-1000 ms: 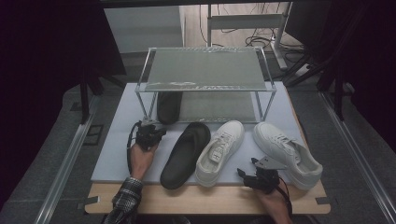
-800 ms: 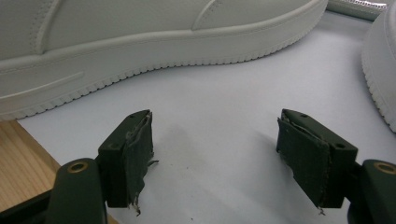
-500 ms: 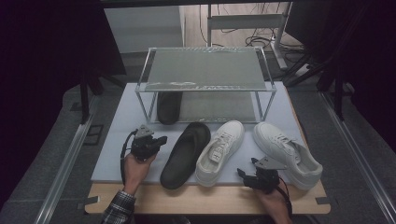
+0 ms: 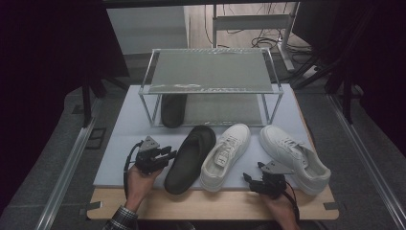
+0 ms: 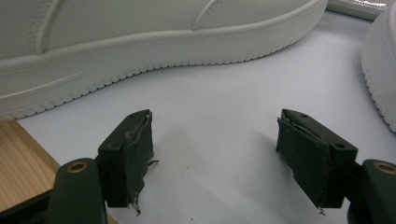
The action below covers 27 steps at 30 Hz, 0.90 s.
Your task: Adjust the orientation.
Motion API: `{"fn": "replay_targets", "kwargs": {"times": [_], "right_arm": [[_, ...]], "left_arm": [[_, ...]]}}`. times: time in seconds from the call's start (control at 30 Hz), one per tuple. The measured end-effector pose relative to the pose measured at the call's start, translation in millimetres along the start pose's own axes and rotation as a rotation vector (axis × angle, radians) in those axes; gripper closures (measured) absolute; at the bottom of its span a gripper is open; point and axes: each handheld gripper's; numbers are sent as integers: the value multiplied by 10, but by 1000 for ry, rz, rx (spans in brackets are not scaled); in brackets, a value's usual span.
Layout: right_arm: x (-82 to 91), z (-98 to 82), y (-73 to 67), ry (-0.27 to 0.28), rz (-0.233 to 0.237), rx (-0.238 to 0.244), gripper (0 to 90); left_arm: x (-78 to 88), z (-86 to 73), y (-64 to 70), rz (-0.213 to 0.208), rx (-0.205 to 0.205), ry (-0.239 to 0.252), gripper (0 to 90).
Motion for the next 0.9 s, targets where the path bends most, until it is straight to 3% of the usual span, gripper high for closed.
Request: {"fn": "replay_targets", "kwargs": {"times": [0.27,0.5,0.9], "right_arm": [[0,0,0,0,0,0,271],[1,0,0,-1,-1,0,271],[1,0,1,-1,-1,0,271]], "left_arm": [[-160,44,30,8,5,-33,643],[-292,102,47,16,9,-56,689],[-306,143,65,42,23,-72,765]]}}
Point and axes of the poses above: each handheld gripper's, and its own axes: x roughly backward along the jaws, z roughly out of its top, y roughly to its right, and after that the axes turned 14 degrees about -y, right-handed
